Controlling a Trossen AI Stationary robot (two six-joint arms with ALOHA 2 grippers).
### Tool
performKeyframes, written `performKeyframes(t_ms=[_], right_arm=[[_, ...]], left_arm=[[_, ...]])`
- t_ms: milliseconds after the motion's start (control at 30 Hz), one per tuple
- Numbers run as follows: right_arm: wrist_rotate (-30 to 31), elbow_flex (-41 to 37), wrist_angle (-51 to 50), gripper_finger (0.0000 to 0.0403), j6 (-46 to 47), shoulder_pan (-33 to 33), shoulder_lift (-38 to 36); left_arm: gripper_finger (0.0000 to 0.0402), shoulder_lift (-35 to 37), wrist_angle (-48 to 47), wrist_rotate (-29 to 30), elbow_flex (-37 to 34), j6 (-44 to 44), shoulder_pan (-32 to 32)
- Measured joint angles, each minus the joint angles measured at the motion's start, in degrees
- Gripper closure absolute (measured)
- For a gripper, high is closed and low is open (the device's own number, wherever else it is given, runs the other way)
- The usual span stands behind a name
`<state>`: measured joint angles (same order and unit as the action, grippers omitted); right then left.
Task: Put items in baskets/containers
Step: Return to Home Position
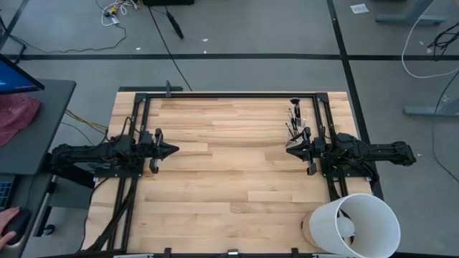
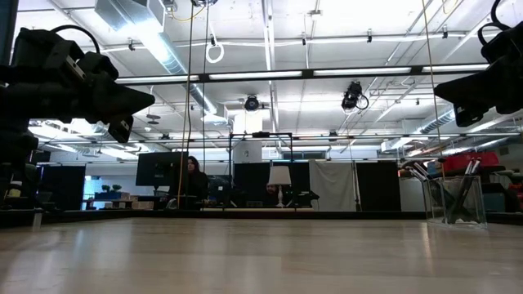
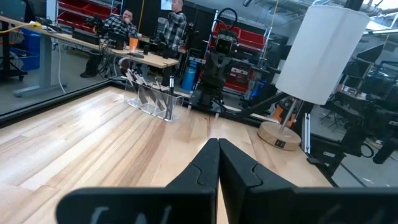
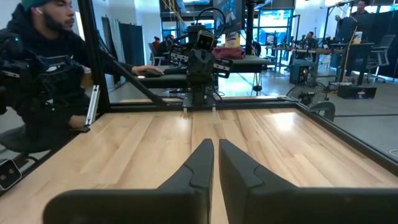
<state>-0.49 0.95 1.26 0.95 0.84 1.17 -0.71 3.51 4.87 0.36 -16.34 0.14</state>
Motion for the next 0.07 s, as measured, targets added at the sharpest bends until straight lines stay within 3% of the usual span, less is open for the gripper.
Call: performKeyframes(t_ms=[67], right_arm=[[0.01, 0.01, 0.01, 0.0373, 0.00, 0.00, 0.00]], left_arm=[[0.0392, 0.00, 0.00, -0.01, 0.00, 0.00, 0.01]])
